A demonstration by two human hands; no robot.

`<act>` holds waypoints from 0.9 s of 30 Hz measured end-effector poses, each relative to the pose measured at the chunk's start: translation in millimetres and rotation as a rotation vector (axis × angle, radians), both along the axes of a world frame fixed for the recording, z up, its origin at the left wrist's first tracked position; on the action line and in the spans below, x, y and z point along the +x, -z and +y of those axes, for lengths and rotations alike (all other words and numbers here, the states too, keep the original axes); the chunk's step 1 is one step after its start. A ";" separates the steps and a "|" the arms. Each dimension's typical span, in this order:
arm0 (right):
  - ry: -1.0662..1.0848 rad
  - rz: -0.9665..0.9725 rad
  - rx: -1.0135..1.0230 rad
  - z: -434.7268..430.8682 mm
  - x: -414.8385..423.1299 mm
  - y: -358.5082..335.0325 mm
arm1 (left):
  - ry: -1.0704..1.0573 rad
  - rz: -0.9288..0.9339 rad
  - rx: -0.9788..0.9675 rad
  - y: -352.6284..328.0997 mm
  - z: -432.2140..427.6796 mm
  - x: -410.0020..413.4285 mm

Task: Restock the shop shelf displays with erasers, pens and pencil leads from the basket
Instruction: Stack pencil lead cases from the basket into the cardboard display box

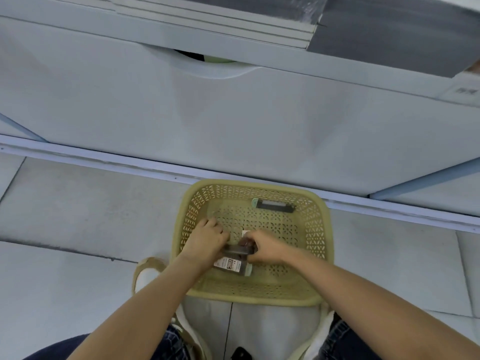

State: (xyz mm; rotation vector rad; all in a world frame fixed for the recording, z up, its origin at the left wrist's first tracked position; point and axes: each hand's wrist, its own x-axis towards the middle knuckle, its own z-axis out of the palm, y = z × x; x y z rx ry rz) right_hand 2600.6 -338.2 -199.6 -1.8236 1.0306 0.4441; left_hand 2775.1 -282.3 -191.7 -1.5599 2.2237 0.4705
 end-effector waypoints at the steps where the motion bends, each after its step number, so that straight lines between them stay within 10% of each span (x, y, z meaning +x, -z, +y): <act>1: 0.007 -0.010 -0.014 2.1 -5.9 1.8 | -0.024 0.025 0.002 4.3 0.6 -3.9; 16: 0.453 -0.250 -0.060 2.4 -19.3 -6.3 | -0.653 0.742 0.216 -11.3 4.5 13.9; 22: -0.079 0.036 -0.314 48.0 -18.5 16.1 | -0.697 0.742 0.262 -21.2 6.2 22.8; 27: 0.023 -0.084 -0.135 30.7 -22.9 12.7 | -0.675 0.645 0.251 -17.5 4.5 11.3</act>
